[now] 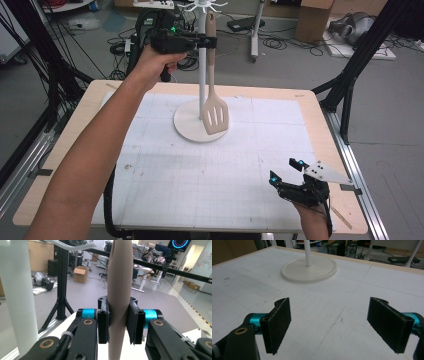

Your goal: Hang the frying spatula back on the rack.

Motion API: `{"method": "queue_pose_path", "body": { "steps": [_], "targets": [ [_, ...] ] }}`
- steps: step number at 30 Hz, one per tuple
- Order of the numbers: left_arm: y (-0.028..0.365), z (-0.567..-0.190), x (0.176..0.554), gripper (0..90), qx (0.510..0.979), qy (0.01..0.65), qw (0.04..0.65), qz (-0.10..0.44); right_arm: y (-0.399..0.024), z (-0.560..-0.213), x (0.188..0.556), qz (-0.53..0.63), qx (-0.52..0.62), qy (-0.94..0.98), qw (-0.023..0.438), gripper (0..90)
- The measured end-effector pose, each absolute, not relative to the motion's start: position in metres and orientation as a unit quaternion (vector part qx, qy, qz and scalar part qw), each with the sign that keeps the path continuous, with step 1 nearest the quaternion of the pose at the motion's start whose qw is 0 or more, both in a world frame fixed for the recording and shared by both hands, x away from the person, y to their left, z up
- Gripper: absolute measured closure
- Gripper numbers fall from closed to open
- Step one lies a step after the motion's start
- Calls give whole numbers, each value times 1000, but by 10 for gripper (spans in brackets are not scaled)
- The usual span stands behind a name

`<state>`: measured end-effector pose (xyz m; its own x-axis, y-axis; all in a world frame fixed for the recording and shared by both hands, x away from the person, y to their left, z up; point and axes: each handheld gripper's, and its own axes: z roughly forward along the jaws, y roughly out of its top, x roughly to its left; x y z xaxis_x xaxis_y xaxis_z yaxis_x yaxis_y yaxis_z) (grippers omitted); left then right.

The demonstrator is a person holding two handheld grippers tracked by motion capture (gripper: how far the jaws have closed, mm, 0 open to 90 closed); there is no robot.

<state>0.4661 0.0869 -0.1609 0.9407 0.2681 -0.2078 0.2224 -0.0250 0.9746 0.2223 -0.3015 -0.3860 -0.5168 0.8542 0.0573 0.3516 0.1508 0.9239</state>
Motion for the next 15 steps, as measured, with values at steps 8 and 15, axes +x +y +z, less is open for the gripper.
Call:
{"method": "queue_pose_path", "body": {
  "steps": [8,15],
  "targets": [
    [97,-163,475,737,708,190,680,15,-300,-385,222,501,419,715,248,183],
    [101,-168,482,736,710,201,674,13,-301,-386,221,503,421,713,247,183]
  ]
}}
